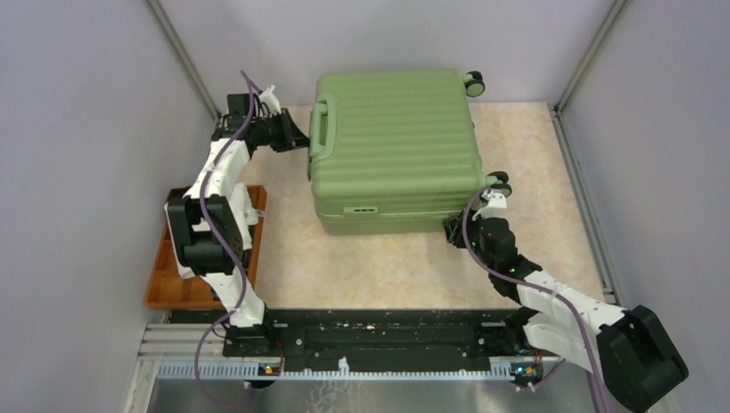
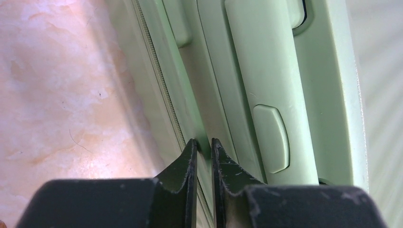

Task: Pack the luggage
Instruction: Zip the luggage at the center of the board.

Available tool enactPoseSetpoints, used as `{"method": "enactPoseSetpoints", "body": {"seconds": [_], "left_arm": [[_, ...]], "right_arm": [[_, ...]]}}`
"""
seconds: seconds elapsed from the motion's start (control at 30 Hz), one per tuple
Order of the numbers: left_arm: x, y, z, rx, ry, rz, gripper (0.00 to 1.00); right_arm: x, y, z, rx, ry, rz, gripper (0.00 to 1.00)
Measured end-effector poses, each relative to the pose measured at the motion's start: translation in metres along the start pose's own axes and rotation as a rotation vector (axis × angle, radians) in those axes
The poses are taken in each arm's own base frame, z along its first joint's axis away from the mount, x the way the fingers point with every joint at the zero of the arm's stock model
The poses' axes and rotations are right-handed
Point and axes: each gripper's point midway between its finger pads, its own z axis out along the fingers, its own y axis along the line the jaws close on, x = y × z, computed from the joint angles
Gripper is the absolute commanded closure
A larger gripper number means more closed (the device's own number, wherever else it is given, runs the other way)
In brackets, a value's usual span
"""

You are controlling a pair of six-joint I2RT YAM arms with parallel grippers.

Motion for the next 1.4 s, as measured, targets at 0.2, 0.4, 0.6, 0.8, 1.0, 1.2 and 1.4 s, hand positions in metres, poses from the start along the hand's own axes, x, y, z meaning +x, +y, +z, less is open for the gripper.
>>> {"method": "enactPoseSetpoints", "body": {"seconds": [0.2, 0.4, 0.6, 0.8, 1.0, 1.2, 1.4], "left_arm": [[-0.001, 0.0, -0.001, -0.016, -0.002, 0.002, 1.0], [-0.003, -0.003, -0.002, -0.046, -0.012, 0.014, 1.0], [-0.003, -0.004, -0.002, -0.077, -0.02, 0.025, 1.0], [-0.002, -0.008, -0.004, -0.111, -0.038, 0.019, 1.0], [-0.005, -0.017, -0.008, -0.127, -0.062, 0.003, 1.0], [0.0, -0.016, -0.007, -0.154, -0.071, -0.003, 1.0], [0.001, -0.018, -0.004, -0.158, -0.074, 0.001, 1.0]], "right_arm": [[0.006, 0.005, 0.003, -0.03, 0.022, 0.004, 1.0], [0.011, 0.019, 0.001, -0.081, 0.043, 0.007, 1.0], [0.013, 0.031, -0.005, -0.08, 0.013, -0.032, 1.0], [0.013, 0.036, -0.009, -0.061, -0.011, -0.051, 1.0], [0.027, 0.06, -0.005, -0.091, 0.01, -0.119, 1.0], [0.038, 0.101, 0.0, -0.17, 0.036, -0.177, 1.0], [0.047, 0.14, 0.006, -0.251, 0.037, -0.214, 1.0]]}}
